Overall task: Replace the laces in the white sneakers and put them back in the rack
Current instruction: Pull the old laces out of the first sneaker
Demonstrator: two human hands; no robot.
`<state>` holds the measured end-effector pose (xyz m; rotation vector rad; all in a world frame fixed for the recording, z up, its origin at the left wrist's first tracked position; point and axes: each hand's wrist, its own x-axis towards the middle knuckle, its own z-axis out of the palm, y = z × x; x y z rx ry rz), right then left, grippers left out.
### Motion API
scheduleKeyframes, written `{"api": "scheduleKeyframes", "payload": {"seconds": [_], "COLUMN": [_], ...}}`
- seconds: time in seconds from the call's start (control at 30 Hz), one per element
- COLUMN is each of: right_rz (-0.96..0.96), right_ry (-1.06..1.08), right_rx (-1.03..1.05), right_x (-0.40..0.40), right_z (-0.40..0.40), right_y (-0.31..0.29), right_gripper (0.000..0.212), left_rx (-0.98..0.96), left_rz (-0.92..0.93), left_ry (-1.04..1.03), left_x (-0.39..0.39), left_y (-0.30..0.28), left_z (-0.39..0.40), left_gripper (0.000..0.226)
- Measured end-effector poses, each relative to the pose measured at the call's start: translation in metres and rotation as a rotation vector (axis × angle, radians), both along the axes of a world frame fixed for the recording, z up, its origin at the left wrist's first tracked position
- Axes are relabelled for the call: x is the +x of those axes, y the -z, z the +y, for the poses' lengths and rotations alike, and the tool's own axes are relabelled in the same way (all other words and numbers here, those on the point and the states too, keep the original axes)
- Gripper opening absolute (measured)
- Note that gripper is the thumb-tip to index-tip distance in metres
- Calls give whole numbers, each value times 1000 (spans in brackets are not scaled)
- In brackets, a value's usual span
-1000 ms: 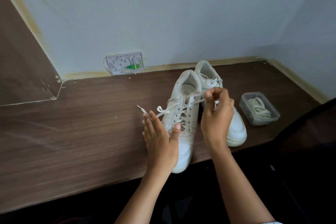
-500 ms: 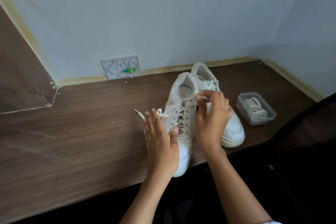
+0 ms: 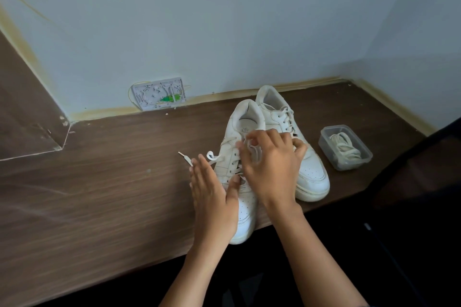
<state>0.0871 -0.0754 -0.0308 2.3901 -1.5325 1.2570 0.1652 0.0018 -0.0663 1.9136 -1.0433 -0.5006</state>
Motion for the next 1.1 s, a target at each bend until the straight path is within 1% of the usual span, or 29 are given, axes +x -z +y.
{"api": "scheduleKeyframes", "payload": {"seconds": [0.07,0.17,0.27,0.4,0.5,0.6,0.67,0.77,0.83,0.87,0.97,1.1], "right_rz": [15,58,66,104,111,35,-37,-228,-357,-381,-333,-94], "right_ry": [26,47,67,71,4,-70,-78,8,84,103,69,-79], "right_rx": [-46,-53,-8,-11,-23,-110,-161,-154,-100,-73,-16,54], "right_x": [0,0,1,1,1,-9,-20,-35,-46,-51,-54,-25], "right_z": [-3,-3,2,0,-2,-11,-19,-25,-28,-29,-24,-8], "right_y": [1,0,-1,-2,-2,-5,-8,-16,-24,-27,-27,-17], "right_gripper": [13,15,23,13,12,9,7,8,16,19,26,40], "left_rx": [-4,-22,-23,-20,-4,-9,-7,11,18,21,33,50], "left_rz": [-7,-35,-30,-53,-45,-25,-17,-1,8,13,30,36], "left_ry": [-3,-7,0,-8,-24,-35,-32,-25,-23,-18,0,3], "left_x": [-1,-2,-1,-1,-2,-4,-3,-1,0,0,-1,-1], "left_y": [-1,-1,-1,1,1,2,2,2,2,2,1,1], "left_z": [0,0,0,-1,-3,-3,-3,-3,-3,-3,-2,-3], "left_gripper": [83,83,83,83,82,82,83,85,84,84,83,81]}}
